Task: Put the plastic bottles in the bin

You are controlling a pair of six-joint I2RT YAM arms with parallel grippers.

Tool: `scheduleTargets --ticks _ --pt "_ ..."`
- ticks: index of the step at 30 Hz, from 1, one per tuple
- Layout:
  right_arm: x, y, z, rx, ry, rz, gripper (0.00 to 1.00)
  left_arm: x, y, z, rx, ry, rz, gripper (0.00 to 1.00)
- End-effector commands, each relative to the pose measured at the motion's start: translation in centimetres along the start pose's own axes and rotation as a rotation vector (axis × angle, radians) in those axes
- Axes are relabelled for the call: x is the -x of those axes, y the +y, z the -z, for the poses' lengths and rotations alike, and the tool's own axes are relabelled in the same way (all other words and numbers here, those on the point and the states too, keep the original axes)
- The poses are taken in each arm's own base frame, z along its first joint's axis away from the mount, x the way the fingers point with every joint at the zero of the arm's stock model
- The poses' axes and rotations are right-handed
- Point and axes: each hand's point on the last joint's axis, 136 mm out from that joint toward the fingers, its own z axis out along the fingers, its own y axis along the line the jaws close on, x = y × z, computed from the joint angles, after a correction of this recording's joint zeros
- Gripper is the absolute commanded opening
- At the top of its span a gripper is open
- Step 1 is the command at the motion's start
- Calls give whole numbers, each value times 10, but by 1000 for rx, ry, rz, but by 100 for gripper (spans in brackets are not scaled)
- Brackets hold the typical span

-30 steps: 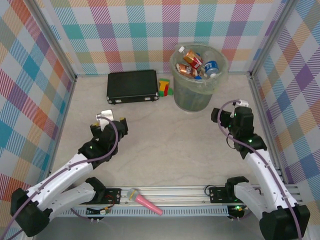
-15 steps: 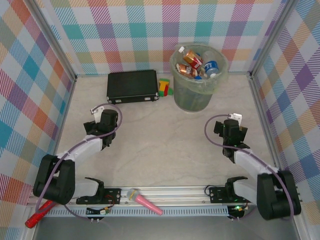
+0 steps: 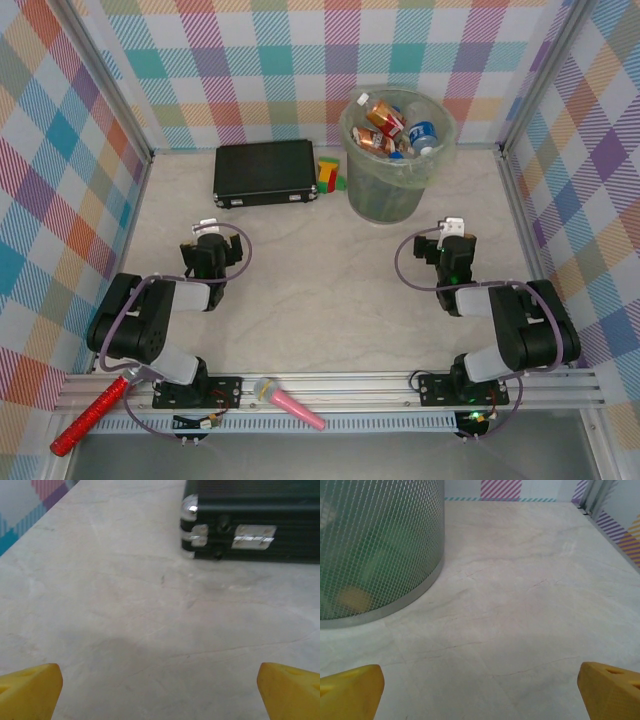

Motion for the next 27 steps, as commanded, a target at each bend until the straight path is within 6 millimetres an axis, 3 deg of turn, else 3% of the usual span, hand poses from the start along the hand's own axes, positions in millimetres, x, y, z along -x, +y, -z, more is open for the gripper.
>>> scheduleTargets --ticks 1,6,10,27 --pt "25 2 0 45 -108 -27 99 11 -16 -3 -124 -57 11 100" --pt "13 7 -20 120 -30 -40 99 12 -16 -6 -154 -47 29 99" --pt "12 -3 -19 78 -12 -75 99 13 -15 -6 -155 -48 31 99" --pt "12 -3 -20 77 -14 -75 99 12 -16 -6 -156 -48 30 100"
